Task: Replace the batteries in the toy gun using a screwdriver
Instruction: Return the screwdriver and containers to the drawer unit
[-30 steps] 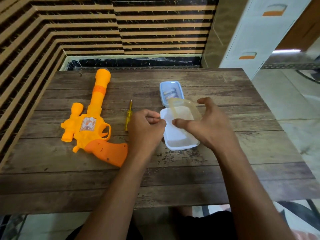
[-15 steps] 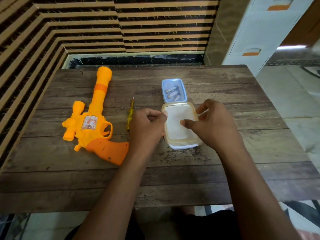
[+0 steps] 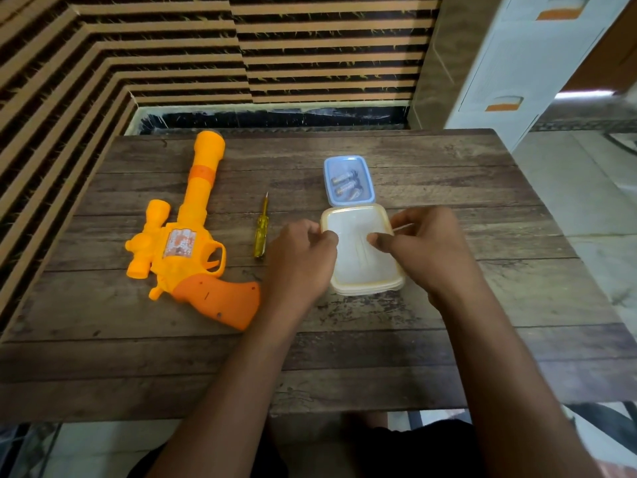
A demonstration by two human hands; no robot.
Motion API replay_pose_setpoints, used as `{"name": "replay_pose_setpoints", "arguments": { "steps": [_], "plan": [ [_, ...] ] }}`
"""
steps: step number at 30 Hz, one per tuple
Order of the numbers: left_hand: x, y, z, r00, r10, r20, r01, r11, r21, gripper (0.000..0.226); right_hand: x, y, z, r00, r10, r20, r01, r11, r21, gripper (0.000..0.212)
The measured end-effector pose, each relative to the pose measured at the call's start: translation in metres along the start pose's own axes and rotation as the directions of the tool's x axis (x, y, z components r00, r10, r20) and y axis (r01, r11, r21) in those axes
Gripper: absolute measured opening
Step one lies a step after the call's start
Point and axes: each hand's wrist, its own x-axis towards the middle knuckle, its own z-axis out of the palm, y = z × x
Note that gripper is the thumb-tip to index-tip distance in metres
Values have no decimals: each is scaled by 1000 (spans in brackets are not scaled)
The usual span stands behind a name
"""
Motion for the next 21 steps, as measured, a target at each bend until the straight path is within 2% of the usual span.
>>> {"name": "replay_pose_setpoints", "arguments": {
  "steps": [2,4,7,9,10,11,13,15,18,21],
  "plan": [
    [0,0,0,999,40,-32,-40,999,-9,19,-2,-4,1,998,-59,-1,59,997,54,21],
    [-2,3,-1,992,69,-101,-80,991,-109,24,-5,-10,4,993,-122,2,121,985,123,22],
    [-5,8,-9,971,103,-216,-141,976,-168,34,-12,-19,19,979,-205,-5,201,952,230,19],
    [-10,11,-14,965,95,-246,-143,972,-186,38,-15,-24,31,954,-292,-65,299,931,211,6],
    [-12,10,-15,962,110,-249,-158,971,-180,38,-17,-25,37,937,-336,-93,348,922,172,9],
    [-13,9,-18,958,149,-245,-194,966,-170,39,-19,-26,44,923,-370,-106,382,915,129,22],
    [-12,2,-20,939,252,-233,-286,950,-128,42,-22,-27,51,923,-369,-110,379,921,86,47],
    [-12,-3,-23,917,320,-238,-347,934,-80,45,-24,-29,55,946,-311,-95,320,941,107,61],
    [-14,-3,-25,903,347,-252,-371,928,-49,44,-22,-32,55,970,-228,-88,239,960,145,67],
    [-17,-3,-23,927,303,-221,-328,941,-84,45,-20,-32,54,976,-199,-83,209,969,131,67]
  ]
}}
